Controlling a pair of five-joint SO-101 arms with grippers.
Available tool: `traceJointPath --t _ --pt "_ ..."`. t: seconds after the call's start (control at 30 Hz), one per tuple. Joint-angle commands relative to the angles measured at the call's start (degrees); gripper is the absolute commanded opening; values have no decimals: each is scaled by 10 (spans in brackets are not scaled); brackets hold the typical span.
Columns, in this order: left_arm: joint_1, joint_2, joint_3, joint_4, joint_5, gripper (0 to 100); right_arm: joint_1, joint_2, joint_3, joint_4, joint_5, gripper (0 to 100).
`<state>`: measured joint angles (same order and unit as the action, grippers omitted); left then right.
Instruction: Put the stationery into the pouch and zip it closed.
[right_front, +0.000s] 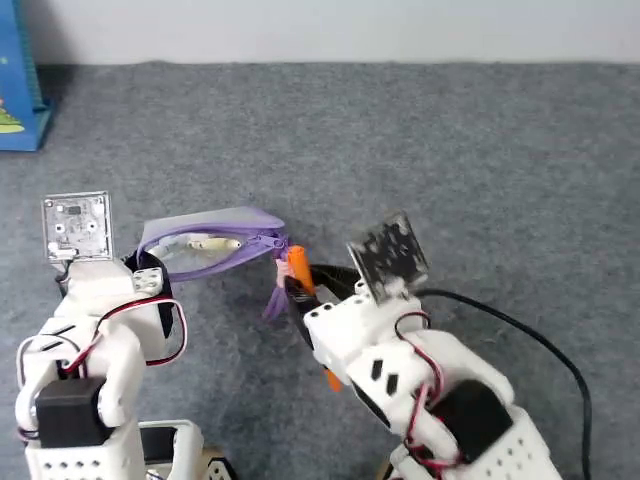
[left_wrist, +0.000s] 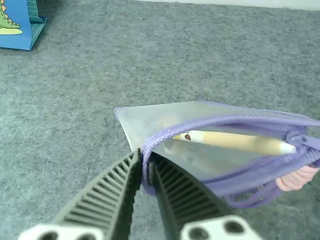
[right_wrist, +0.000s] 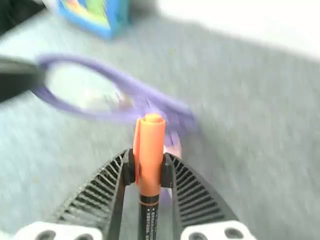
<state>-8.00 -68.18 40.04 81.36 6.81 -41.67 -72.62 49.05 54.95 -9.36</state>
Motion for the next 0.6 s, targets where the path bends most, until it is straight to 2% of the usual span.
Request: traceJointPath --t 0.0,0.13,0.37,0.57 --pt "5 9 0 -14 7 12 -8 -25 -21 -81 -8 8" --pt "4 7 7 -17 5 12 -12 -39 -21 -179 -9 8" --pt "4 7 7 -17 5 12 -75 -58 -21 -325 -9 8" --pt "4 7 7 -15 4 12 -80 -48 -11 -439 -9 8"
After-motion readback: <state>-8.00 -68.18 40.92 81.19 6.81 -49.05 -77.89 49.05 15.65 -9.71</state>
